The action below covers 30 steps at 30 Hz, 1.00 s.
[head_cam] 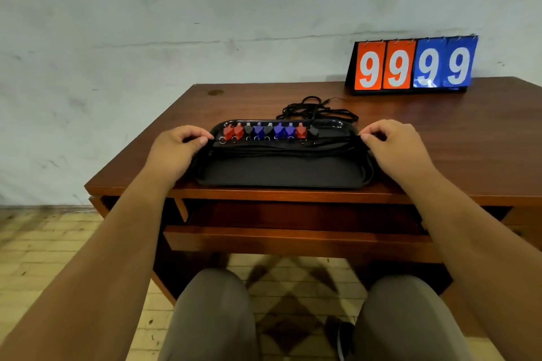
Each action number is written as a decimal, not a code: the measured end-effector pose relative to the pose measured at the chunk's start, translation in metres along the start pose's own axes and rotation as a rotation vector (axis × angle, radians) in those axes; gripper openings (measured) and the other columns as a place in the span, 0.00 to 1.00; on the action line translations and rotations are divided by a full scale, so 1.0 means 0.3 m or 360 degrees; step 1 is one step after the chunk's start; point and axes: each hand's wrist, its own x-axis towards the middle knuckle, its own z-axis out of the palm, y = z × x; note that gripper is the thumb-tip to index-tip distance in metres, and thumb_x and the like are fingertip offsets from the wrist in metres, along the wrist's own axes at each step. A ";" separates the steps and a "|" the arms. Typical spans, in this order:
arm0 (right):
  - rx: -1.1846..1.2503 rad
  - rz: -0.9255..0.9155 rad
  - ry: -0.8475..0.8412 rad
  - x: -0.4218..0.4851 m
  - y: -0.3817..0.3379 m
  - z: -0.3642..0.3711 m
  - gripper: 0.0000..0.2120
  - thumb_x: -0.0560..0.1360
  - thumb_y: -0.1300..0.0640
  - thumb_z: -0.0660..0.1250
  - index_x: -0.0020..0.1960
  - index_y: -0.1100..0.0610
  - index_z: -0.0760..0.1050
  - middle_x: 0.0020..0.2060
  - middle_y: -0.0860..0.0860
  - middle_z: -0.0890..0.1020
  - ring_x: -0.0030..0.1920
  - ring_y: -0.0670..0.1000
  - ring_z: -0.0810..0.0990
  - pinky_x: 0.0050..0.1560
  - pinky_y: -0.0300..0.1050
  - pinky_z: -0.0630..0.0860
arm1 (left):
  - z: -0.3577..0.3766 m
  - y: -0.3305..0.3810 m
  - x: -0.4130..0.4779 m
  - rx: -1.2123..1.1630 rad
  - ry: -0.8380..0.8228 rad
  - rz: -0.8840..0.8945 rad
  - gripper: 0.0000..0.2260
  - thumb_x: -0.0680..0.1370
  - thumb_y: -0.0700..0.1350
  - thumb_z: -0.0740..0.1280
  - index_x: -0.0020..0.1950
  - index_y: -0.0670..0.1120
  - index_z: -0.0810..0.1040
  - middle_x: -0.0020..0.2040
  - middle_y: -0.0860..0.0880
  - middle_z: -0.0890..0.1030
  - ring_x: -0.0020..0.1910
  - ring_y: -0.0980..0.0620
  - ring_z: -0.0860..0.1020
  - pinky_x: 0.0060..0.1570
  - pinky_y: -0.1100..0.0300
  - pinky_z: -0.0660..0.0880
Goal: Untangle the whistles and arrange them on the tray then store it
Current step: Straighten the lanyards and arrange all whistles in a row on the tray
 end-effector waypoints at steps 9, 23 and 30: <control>-0.0056 -0.0005 -0.0071 -0.005 0.002 -0.004 0.05 0.83 0.53 0.71 0.53 0.47 0.86 0.51 0.45 0.79 0.56 0.47 0.74 0.56 0.45 0.71 | 0.004 0.026 -0.011 0.0232 -0.0072 0.0017 0.08 0.84 0.43 0.69 0.49 0.52 0.86 0.52 0.59 0.80 0.53 0.55 0.79 0.53 0.58 0.73; 0.0277 0.0298 0.0081 -0.012 -0.014 -0.020 0.09 0.85 0.52 0.65 0.56 0.49 0.85 0.59 0.50 0.78 0.56 0.49 0.77 0.49 0.40 0.70 | -0.007 0.050 -0.039 -0.0045 0.0134 -0.0125 0.10 0.84 0.46 0.65 0.51 0.53 0.87 0.51 0.56 0.85 0.47 0.53 0.81 0.44 0.60 0.75; 0.0177 0.0186 0.0057 0.001 -0.027 -0.012 0.07 0.85 0.50 0.66 0.57 0.49 0.83 0.61 0.50 0.75 0.59 0.49 0.77 0.58 0.44 0.72 | 0.032 0.169 -0.063 0.0077 0.0329 0.0166 0.10 0.84 0.46 0.65 0.51 0.56 0.85 0.54 0.61 0.81 0.53 0.65 0.77 0.60 0.59 0.74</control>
